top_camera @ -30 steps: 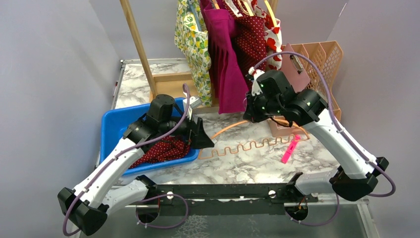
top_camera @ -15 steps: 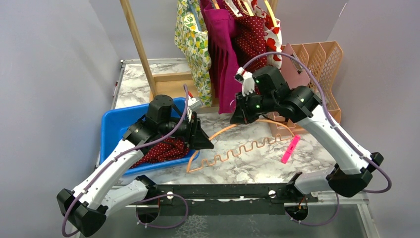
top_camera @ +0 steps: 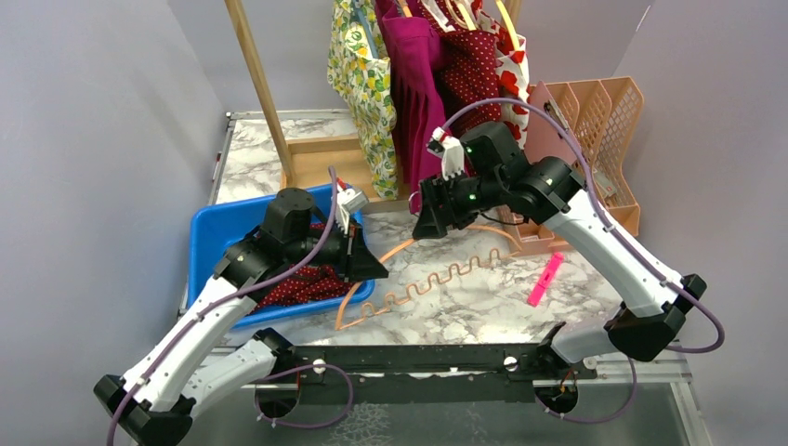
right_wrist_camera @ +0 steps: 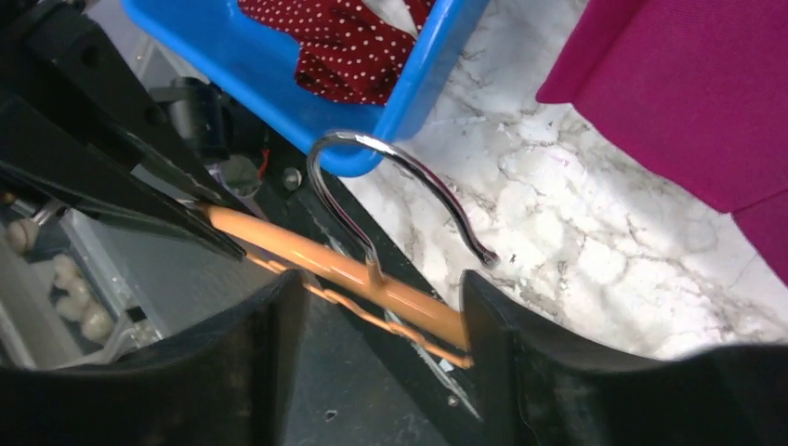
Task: Remove the skirt from the hanger
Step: Place the hanger at the clothesline.
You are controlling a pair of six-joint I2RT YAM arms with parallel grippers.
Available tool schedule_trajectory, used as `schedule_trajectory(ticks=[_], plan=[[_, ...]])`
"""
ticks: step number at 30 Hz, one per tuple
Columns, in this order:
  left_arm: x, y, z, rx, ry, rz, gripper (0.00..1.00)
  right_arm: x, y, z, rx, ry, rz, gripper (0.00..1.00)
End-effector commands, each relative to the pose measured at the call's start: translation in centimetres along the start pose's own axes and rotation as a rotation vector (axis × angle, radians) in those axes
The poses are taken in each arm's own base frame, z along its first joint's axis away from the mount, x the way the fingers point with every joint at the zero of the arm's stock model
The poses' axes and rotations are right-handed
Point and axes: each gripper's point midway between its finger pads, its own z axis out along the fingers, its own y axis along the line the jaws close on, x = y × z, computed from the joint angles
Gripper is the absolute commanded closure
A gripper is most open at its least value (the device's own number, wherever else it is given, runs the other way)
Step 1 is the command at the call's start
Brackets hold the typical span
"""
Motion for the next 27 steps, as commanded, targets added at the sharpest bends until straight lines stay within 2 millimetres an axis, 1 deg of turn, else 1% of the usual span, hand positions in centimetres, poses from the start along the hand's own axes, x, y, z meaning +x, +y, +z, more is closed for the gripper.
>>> schedule_trajectory(ticks=[1,4,6,11,14,17,19,22,24,25,27], plan=[[1.4,0.8,-1.9,-0.138,0.004,-0.068,1.00,-0.8,-0.1,-0.9,0.033,-0.042,0.001,0.26],[2.1,-0.1,-3.1,-0.145,0.005,-0.087,1.00,-1.6,-1.2,-1.9,0.119,-0.086,0.012,0.08],[2.6,-0.8,-3.8,-0.145,0.006,-0.105,1.00,-2.5,-1.6,-3.0,0.168,-0.129,0.016,0.01],[3.7,-1.4,-6.1,-0.223,-0.016,-0.158,1.00,-4.8,-2.3,-6.5,0.281,-0.271,0.041,0.00],[3.7,-0.1,-8.2,-0.386,-0.068,-0.213,1.00,-5.9,-2.3,-8.7,0.315,-0.359,0.055,0.01],[3.8,1.6,-10.1,-0.557,-0.083,-0.255,1.00,-6.4,-2.2,-10.2,0.325,-0.415,0.051,0.00],[3.2,2.4,-11.5,-0.653,-0.122,-0.266,1.00,-6.3,-2.2,-10.5,0.328,-0.428,0.044,0.00],[2.0,2.9,-13.1,-0.746,-0.189,-0.279,1.00,-6.1,-2.4,-10.6,0.334,-0.423,0.041,0.01],[1.7,3.2,-13.7,-0.794,-0.201,-0.296,1.00,-6.0,-2.4,-10.6,0.334,-0.419,0.041,0.00],[1.2,3.2,-14.0,-0.811,-0.219,-0.301,1.00,-5.9,-2.4,-10.6,0.333,-0.419,0.044,0.01],[-0.5,2.8,-14.4,-0.813,-0.281,-0.293,1.00,-5.8,-2.3,-10.7,0.330,-0.421,0.046,0.01]])
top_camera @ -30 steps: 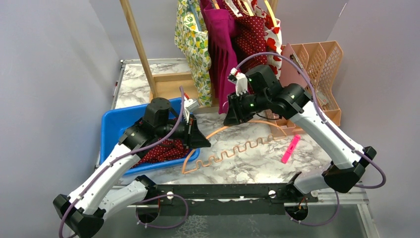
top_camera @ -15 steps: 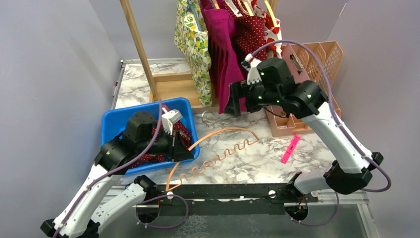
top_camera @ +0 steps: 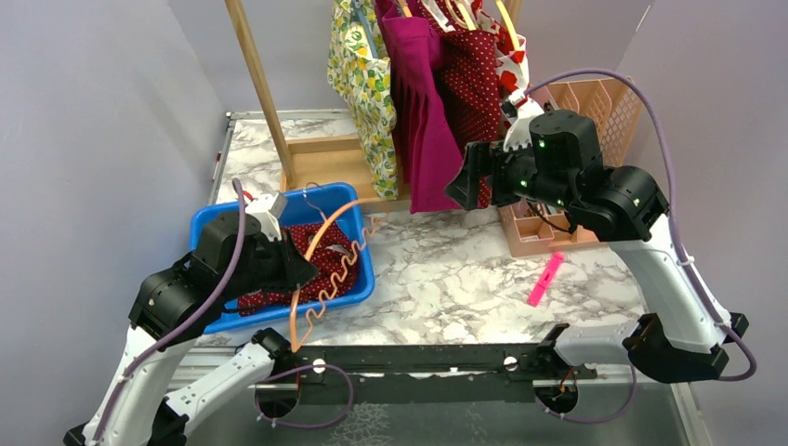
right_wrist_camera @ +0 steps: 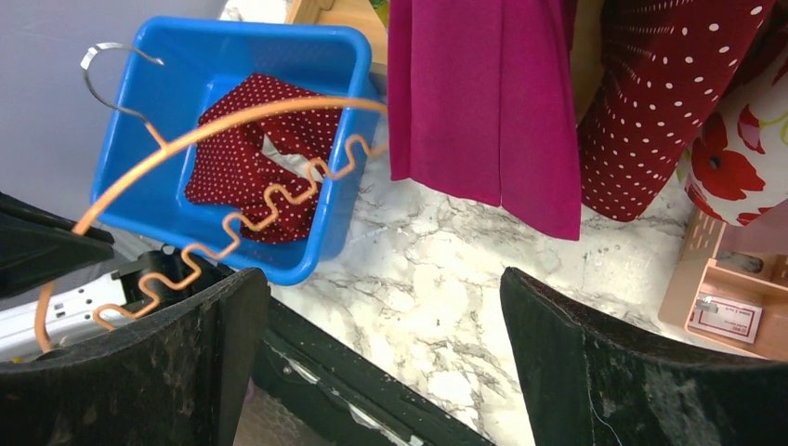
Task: Remove the skirt from the hanger
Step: Place the hanger at the clothesline.
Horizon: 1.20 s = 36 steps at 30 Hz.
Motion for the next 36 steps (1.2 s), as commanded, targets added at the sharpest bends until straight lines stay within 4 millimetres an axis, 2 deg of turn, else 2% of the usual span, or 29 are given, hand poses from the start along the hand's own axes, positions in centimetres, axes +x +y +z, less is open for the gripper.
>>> schedule_trajectory(ticks=[1,5,10,14,17,19,20,22,23,26,30,36], plan=[[-4.1,0.8,-1.3,-0.109,-0.166,-0.069,1.00,-0.1,-0.6,-0.2,0.032,-0.012,0.009,0.00],[-7.4,1.0,-1.4,-0.204,-0.247,-0.121,1.00,-0.2,-0.8,-0.7,0.043,-0.022,0.010,0.00],[-12.8,0.9,-0.9,-0.320,-0.348,-0.085,1.00,-0.3,-1.1,-1.0,0.056,-0.033,0.004,0.00],[-16.2,0.8,1.9,-0.419,-0.337,0.003,1.00,-0.8,-1.2,-1.1,0.062,-0.050,-0.003,0.00],[-18.7,0.9,3.1,-0.490,-0.344,0.028,1.00,-1.2,-1.1,-1.1,0.058,-0.060,-0.008,0.00],[-20.7,1.5,3.8,-0.504,-0.360,0.037,1.00,-1.5,-0.8,-1.1,0.046,-0.065,-0.007,0.00],[-21.9,2.5,4.1,-0.505,-0.364,0.024,1.00,-1.5,-0.6,-1.0,0.037,-0.066,-0.008,0.00],[-23.9,3.9,4.6,-0.448,-0.368,-0.017,1.00,-1.4,-0.3,-0.8,0.021,-0.060,-0.011,0.00],[-25.1,4.0,4.7,-0.404,-0.389,-0.018,1.00,-1.2,-0.2,-0.6,0.015,-0.054,-0.013,0.00],[-28.0,1.5,4.2,-0.254,-0.505,0.059,1.00,-0.9,0.0,-0.2,0.000,-0.042,-0.027,0.00],[-29.8,1.5,3.1,-0.247,-0.552,0.101,1.00,-0.8,0.1,0.2,-0.012,-0.039,-0.053,0.00],[-32.4,1.8,1.2,-0.272,-0.631,0.167,1.00,-1.0,1.4,0.5,-0.094,-0.062,-0.076,0.00]])
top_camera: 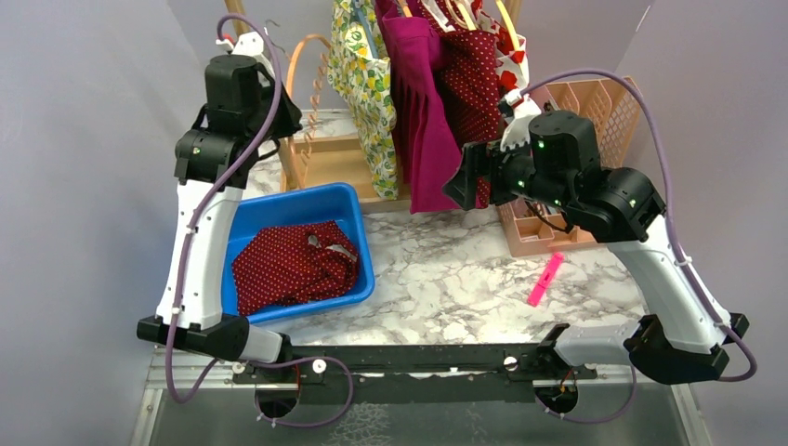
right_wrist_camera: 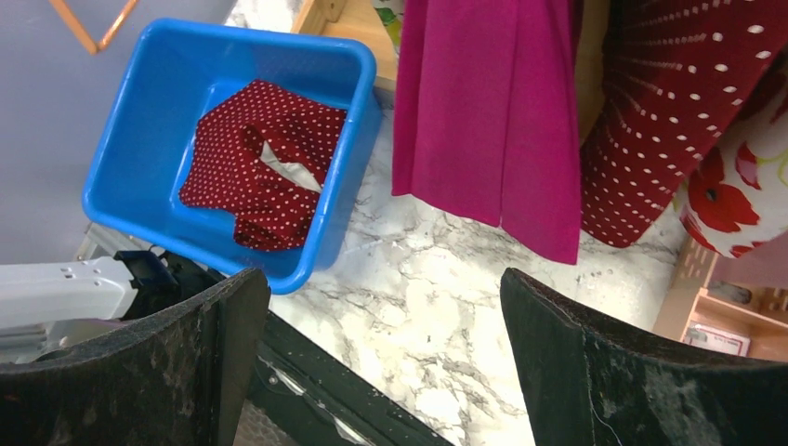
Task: Remove the skirt from the hanger
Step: Place the hanger at the clothesline.
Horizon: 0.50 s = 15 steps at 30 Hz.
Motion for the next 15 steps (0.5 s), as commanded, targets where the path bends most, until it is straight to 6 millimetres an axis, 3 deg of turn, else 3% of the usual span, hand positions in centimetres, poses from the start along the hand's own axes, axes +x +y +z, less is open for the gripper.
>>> schedule_trajectory(ticks=[1,10,15], plan=[[-5.6,-0.6,-1.5,0.067,-0.190,0.078,1.00,-1.0,1.8,0.1,-0.105,-0.051,-0.038,0.00],[-10.7,0.9,-1.5,0.036,-0.315,0.087,1.00,-3.2,2.9,0.2,-0.160,-0.126,-0.127,0.01],[-12.4,1.6,-0.2,0.010,-0.337,0.090,1.00,-3.5,3.0,0.5,-0.165,-0.137,-0.150,0.00]])
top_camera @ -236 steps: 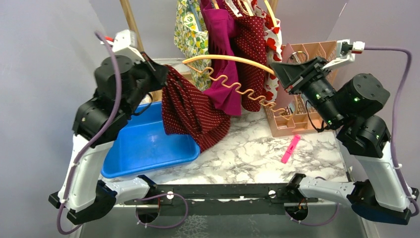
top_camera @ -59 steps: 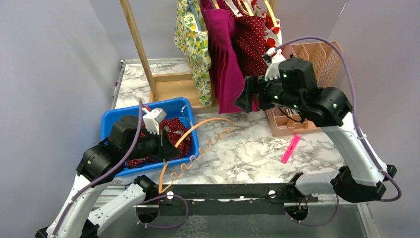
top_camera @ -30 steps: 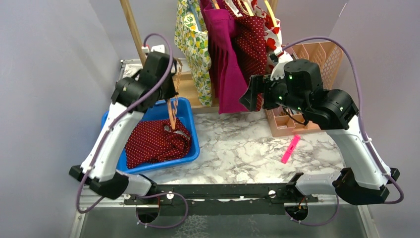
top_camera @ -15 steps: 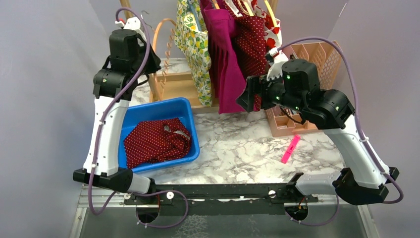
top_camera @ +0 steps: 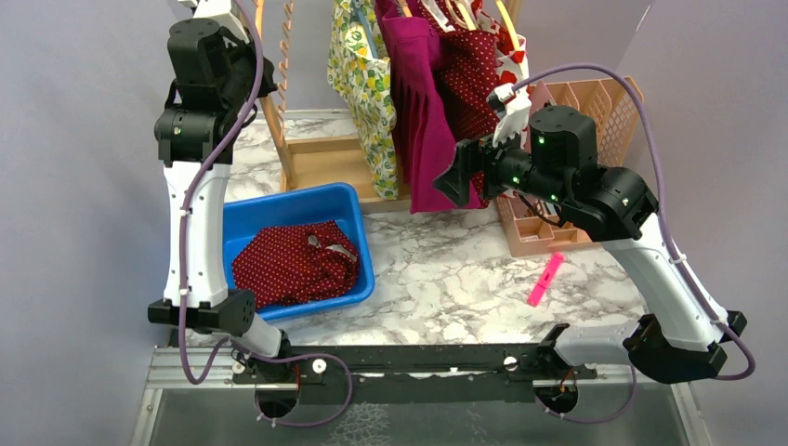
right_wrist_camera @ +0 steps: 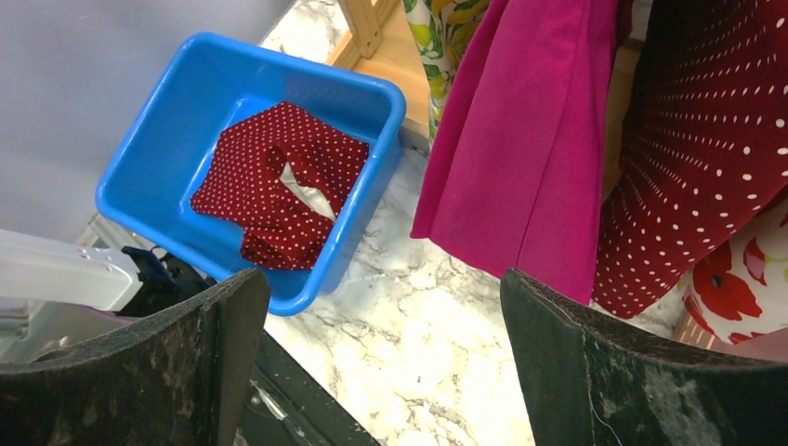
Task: Remove the skirt from the hanger
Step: Place the hanger at the clothesline.
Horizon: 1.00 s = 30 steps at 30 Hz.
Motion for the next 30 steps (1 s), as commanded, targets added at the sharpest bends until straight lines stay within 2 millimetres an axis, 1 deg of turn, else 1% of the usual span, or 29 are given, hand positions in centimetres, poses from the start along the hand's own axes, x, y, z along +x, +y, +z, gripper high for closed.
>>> schedule_trajectory(ticks=[1,3,5,9,12,15,17,20,21,22,23,26,30], plan=[[-3.6,0.1,1.0,0.012,-0.106,0.021,1.00,-2.0,0.8,-0.1,-0.040,-0.065,-0.052,0.00],[-3.8,0.8,1.6,-0.006,-0.102,0.018,1.00,-2.0,0.6,-0.1,-0.030,-0.068,-0.055,0.01],[-3.5,1.2,2.4,-0.015,-0.087,0.012,1.00,-2.0,0.4,-0.1,-0.021,-0.069,-0.053,0.01],[-2.1,1.9,3.6,-0.029,-0.041,-0.005,1.00,-2.0,0.2,0.0,-0.010,-0.073,-0.044,0.01],[-1.2,1.7,4.6,-0.007,-0.009,-0.020,1.00,-2.0,0.2,0.0,-0.005,-0.074,-0.038,0.01],[0.2,1.8,4.9,-0.005,0.037,-0.030,1.00,-1.9,0.1,0.1,-0.002,-0.070,-0.030,0.01],[1.6,2.2,5.0,-0.022,0.075,-0.032,1.00,-1.8,0.1,0.0,-0.001,-0.068,-0.020,0.00],[2.3,2.2,4.7,-0.019,0.093,-0.044,1.00,-1.9,0.2,-0.3,-0.002,-0.072,-0.007,0.01],[2.3,2.1,4.5,-0.019,0.093,-0.052,0.94,-1.9,0.2,-0.3,-0.002,-0.071,-0.006,0.00],[2.2,2.1,4.4,-0.023,0.092,-0.061,0.84,-1.8,0.3,-0.4,-0.005,-0.069,-0.003,0.01],[2.2,2.2,4.1,-0.027,0.089,-0.068,0.78,-1.8,0.3,-0.4,-0.006,-0.068,-0.002,0.00],[2.0,1.9,3.3,-0.020,0.082,-0.079,0.62,-1.8,0.4,-0.6,-0.010,-0.060,0.003,0.01],[1.3,1.6,1.6,-0.017,0.058,-0.099,0.46,-2.0,0.6,-0.9,-0.015,-0.060,0.006,0.01]])
